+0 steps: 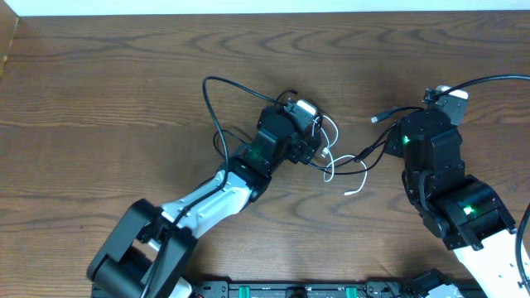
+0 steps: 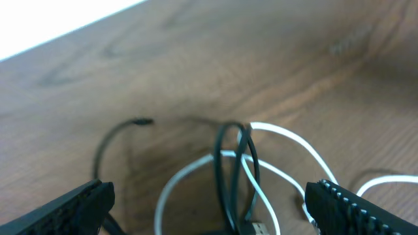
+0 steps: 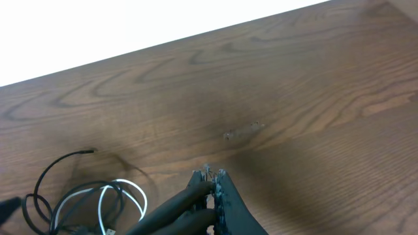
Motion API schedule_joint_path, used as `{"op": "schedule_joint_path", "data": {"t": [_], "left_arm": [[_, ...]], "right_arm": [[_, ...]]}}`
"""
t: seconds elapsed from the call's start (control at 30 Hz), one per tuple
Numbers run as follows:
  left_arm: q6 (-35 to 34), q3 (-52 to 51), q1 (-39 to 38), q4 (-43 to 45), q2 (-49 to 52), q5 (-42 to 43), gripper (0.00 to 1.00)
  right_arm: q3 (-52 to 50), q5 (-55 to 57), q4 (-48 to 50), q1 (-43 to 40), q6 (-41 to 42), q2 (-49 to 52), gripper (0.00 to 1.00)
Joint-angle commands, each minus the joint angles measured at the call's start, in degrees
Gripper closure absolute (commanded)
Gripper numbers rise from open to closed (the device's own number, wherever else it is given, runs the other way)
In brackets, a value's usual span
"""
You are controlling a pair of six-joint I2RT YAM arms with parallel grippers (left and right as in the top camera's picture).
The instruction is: Untangle cables
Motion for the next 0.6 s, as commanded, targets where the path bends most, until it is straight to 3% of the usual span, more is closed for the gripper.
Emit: {"op": "schedule_joint_path", "data": {"t": [0.0, 0.27, 0.33, 0.4, 0.47, 0.5, 0.57], "left_arm": [[-0.76, -0.02, 0.2, -0.09, 3.02, 2.21, 0.02], [-0.76, -0.02, 0.2, 0.24, 5.97, 2.21, 0.06], [-0.74, -0.02, 0.2, 0.61, 6.01, 2.21, 0.19], [-0.74, -0.02, 0.2, 1.11, 6.01, 2.23, 0.51], [-0.74, -0.02, 0.2, 2.16, 5.99, 2.21, 0.89], [-0.74, -0.02, 0.2, 2.58, 5.95, 2.21, 0.92], [-0.74, -0.02, 0.2, 3.78, 5.79, 2.21, 0.93]], "right_arm": [[0.26, 0.31, -0.02, 0.28, 0.59, -0.74, 0.99], [0.26, 0.31, -0.02, 0.28, 0.59, -0.74, 0.99], [0.26, 0.31, -0.04, 0.28, 0.59, -0.74, 0.99], [0.26, 0.31, -0.09, 0.28, 0.57, -0.74, 0.93], [0.26, 0.33, -0.37, 0.26, 0.59, -0.74, 0.71], [0.26, 0.46, -0.46, 0.26, 0.57, -0.74, 0.57], [0.24, 1.07, -0.9, 0.26, 0.57, -0.74, 0.17]]}}
